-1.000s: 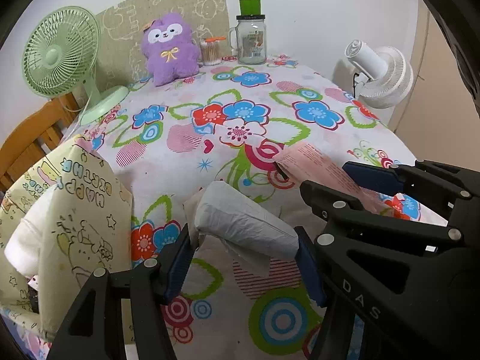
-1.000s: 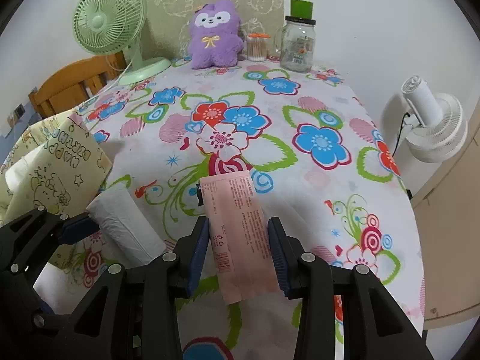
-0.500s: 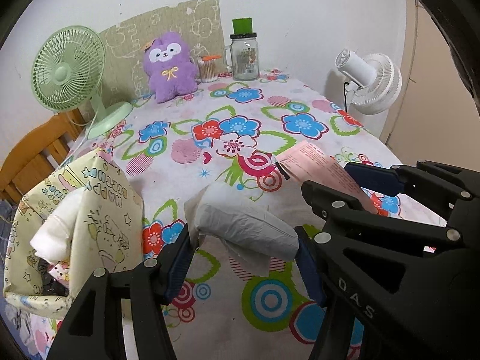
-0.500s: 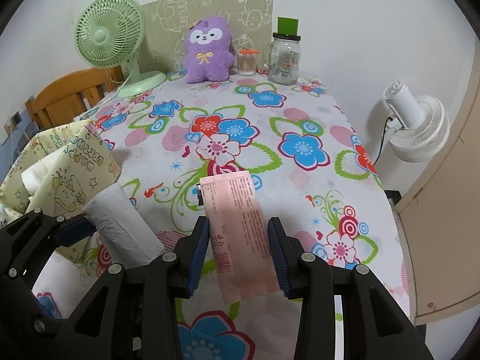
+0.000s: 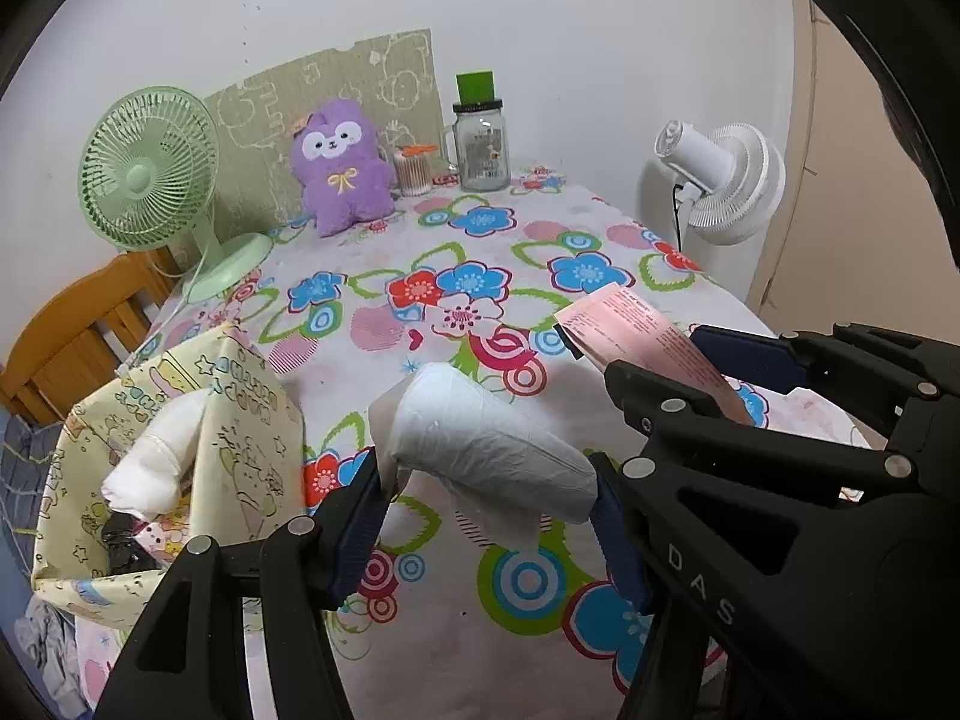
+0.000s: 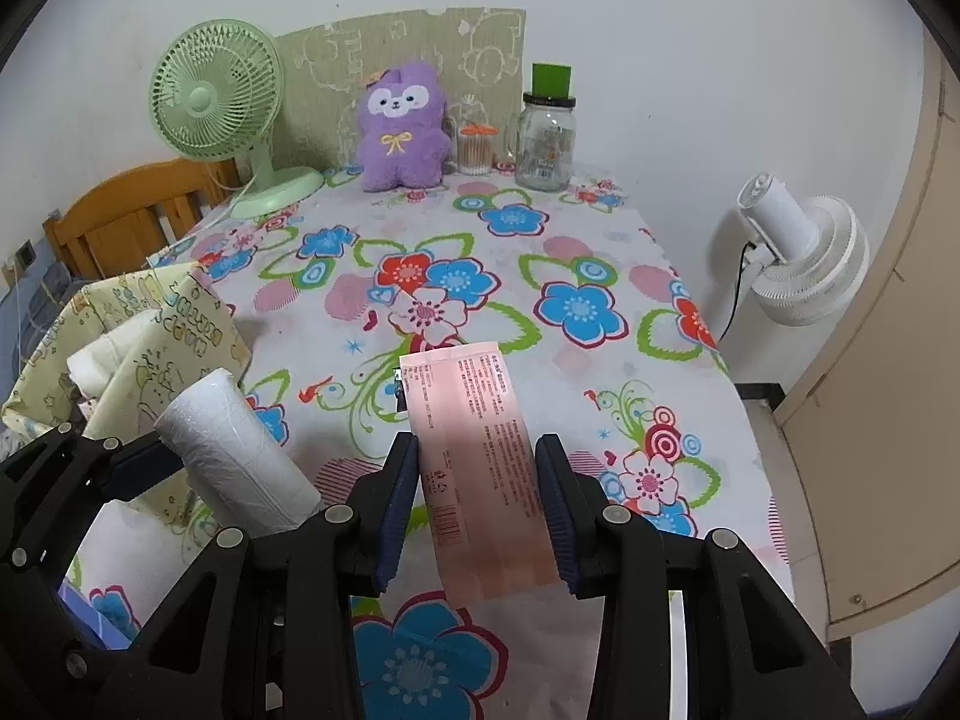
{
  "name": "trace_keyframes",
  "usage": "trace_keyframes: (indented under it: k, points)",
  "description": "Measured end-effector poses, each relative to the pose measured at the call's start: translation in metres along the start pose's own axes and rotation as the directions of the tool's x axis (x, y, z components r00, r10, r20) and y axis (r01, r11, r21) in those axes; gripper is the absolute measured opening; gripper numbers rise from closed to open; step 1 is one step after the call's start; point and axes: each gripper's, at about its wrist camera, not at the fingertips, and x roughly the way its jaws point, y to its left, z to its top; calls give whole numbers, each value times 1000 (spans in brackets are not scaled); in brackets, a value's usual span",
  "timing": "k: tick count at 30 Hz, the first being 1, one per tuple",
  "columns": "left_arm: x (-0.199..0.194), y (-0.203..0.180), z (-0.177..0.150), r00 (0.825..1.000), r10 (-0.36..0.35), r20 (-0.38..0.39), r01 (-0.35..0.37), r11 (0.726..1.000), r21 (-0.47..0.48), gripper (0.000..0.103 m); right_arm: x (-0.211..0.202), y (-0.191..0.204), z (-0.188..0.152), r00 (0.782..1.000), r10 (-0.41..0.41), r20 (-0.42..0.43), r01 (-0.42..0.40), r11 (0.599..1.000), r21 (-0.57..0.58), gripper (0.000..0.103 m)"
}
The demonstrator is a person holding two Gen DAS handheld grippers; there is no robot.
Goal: Organize soft objects
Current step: 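Lift and carry the white roll and pink pack over the cardboard box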
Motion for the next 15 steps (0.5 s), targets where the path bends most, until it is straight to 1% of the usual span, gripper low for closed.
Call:
trace_keyframes:
  k: [15]
  points:
    - [-35,2,4,997,25,68,-25,1000,8,67,-39,12,5,997,-2,79,2,1000,0,43]
